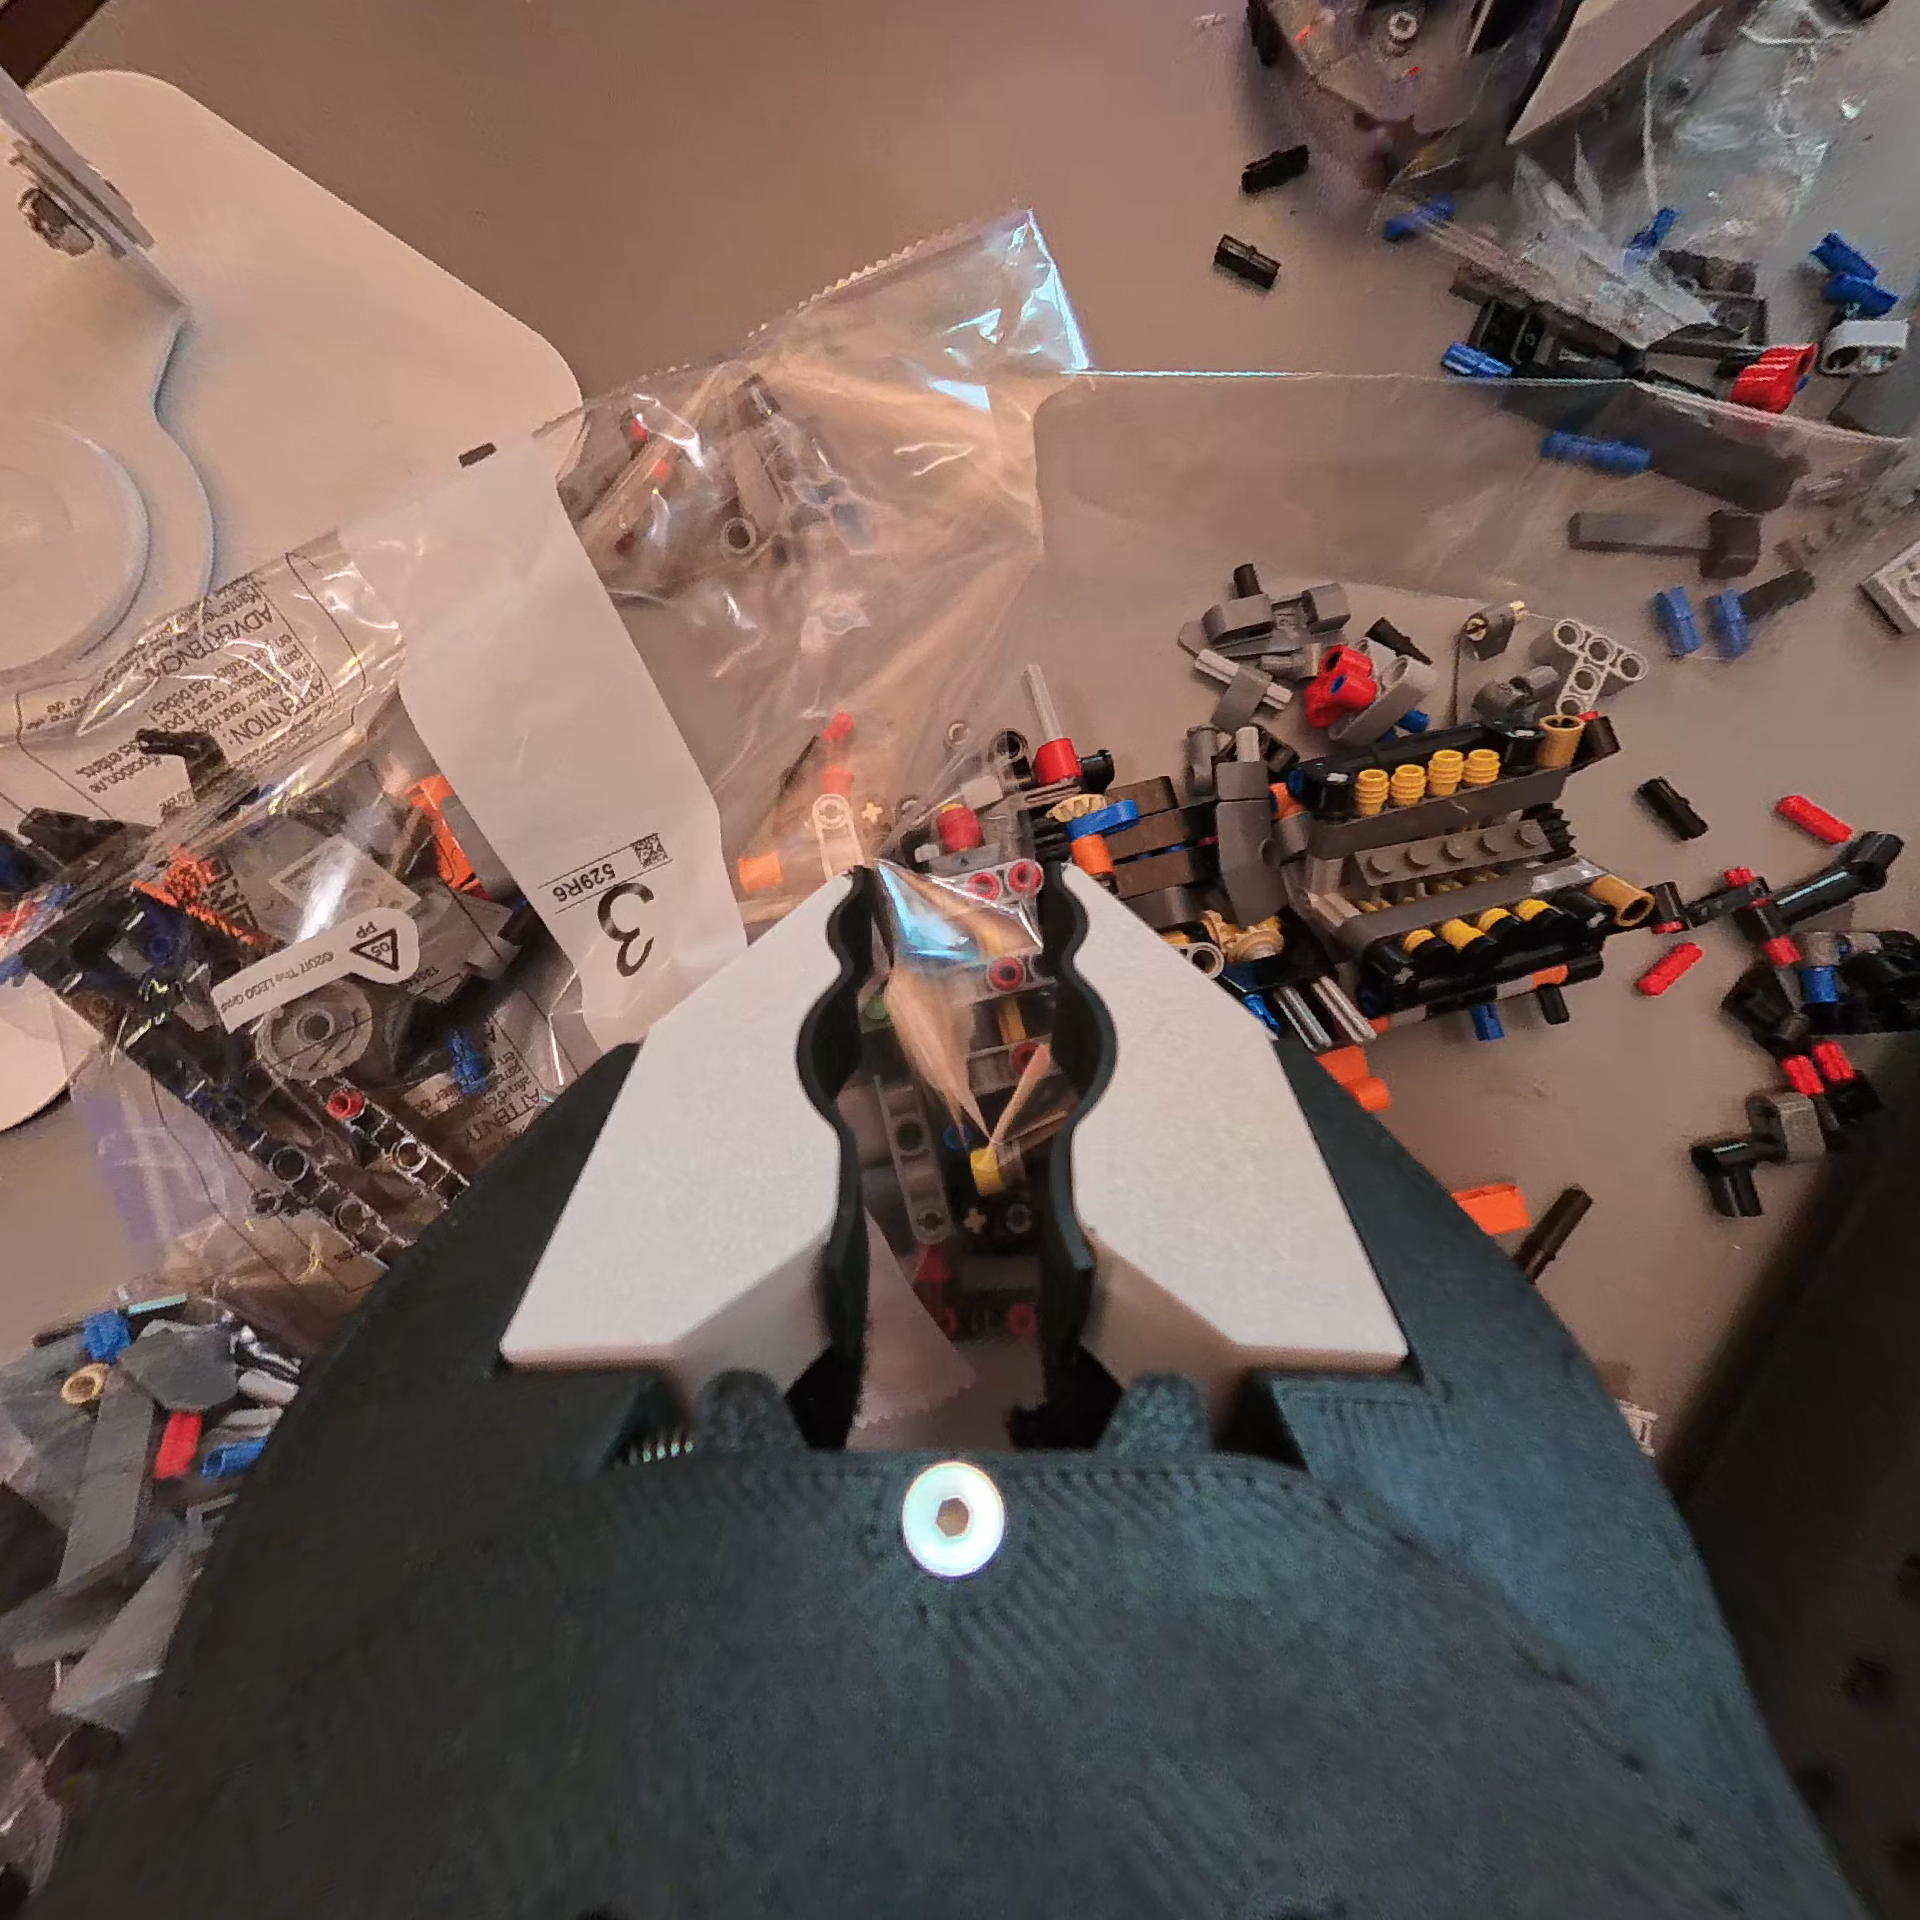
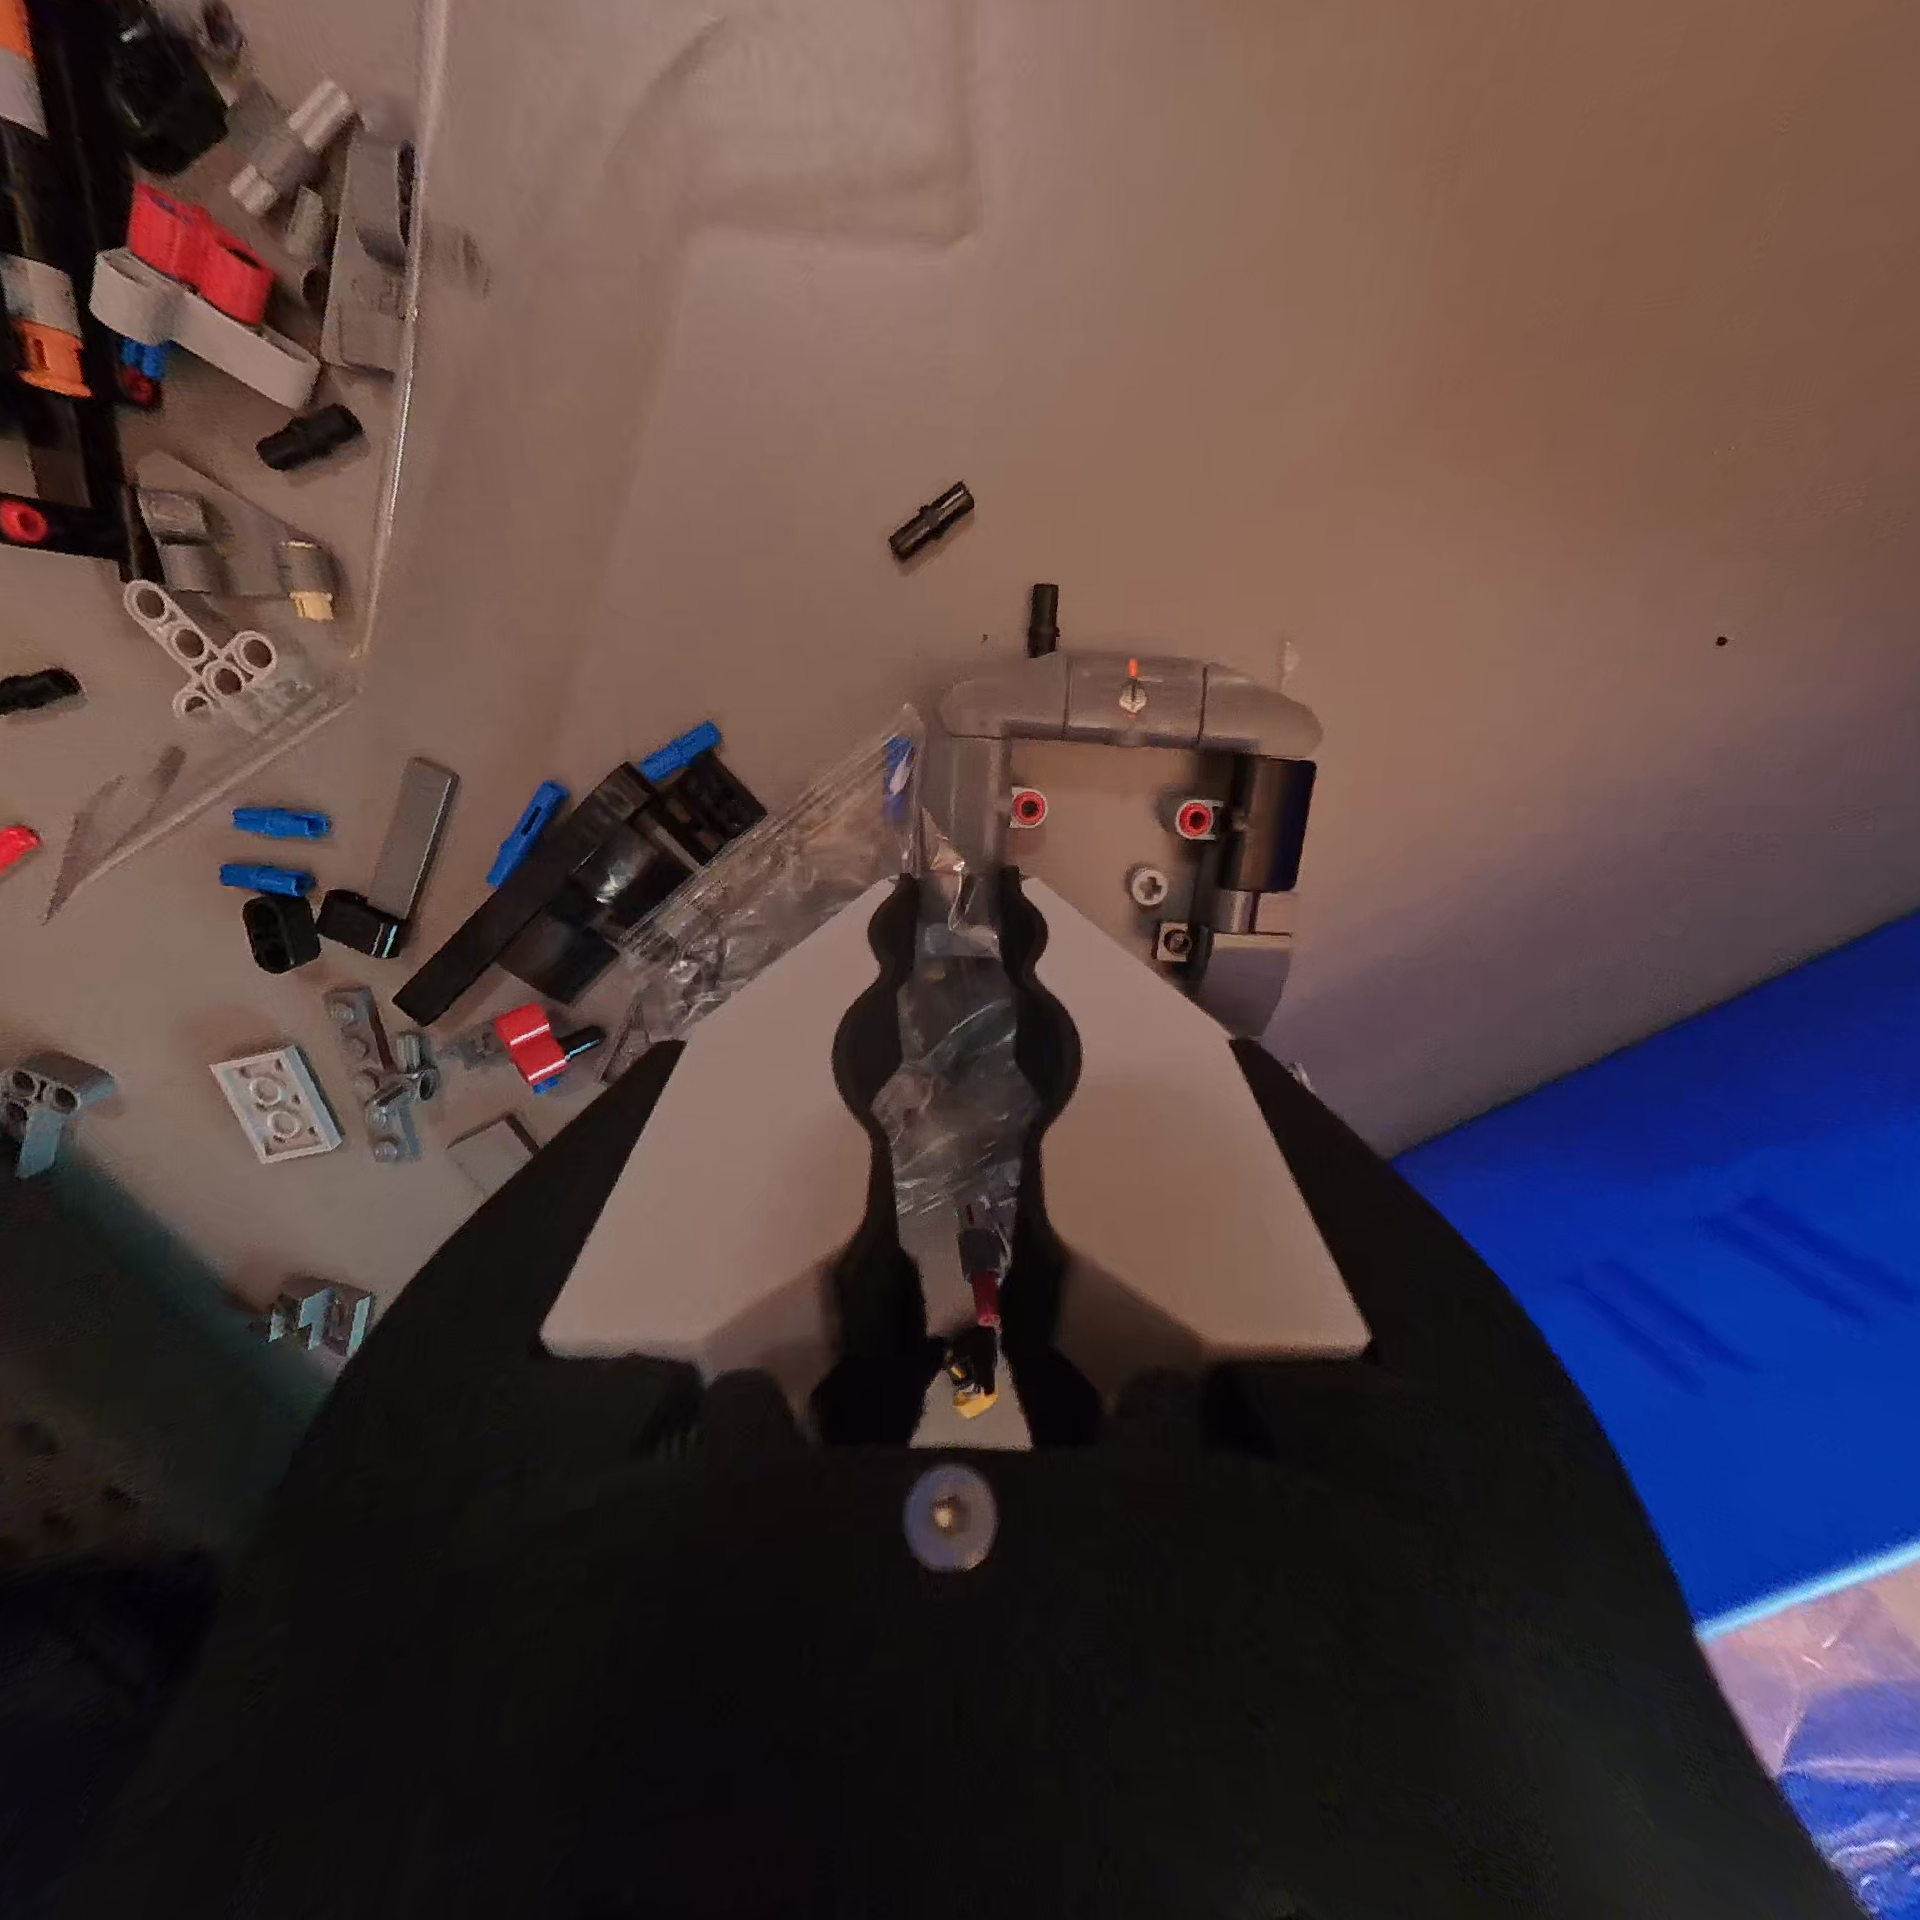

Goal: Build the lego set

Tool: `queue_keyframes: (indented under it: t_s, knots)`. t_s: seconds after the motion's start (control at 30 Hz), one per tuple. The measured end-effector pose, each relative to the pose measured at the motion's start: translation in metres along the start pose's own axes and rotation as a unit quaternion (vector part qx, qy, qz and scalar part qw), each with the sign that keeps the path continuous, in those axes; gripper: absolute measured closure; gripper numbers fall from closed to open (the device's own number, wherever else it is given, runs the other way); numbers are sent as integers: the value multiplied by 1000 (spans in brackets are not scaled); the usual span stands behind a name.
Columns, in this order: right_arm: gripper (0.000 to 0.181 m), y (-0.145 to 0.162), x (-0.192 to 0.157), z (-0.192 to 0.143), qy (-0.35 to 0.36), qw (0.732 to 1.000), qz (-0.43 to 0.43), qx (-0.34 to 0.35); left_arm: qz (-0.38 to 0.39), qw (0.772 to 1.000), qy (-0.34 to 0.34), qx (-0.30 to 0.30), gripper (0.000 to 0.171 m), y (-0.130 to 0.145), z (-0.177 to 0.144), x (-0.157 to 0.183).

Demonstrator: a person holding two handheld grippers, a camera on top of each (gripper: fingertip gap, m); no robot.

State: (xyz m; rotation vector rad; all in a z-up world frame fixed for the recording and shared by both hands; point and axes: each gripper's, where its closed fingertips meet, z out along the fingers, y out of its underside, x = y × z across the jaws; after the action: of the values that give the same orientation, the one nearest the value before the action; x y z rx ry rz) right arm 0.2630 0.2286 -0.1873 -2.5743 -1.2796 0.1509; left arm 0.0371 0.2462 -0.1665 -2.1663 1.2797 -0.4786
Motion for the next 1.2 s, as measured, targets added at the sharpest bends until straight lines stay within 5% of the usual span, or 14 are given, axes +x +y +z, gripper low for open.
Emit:
queue_keyframes:
  t_s: [0.87, 1.2]
  knots:
    - [179, -33, -13, -32, -45, 991, 16, 127, 22, 998, 1, 62, 138, -24, -11, 7]
    - [181, -102, -61, -77, -198, 924, 1, 328, 199, 969, -70, 127, 122, -63, -12, 43]
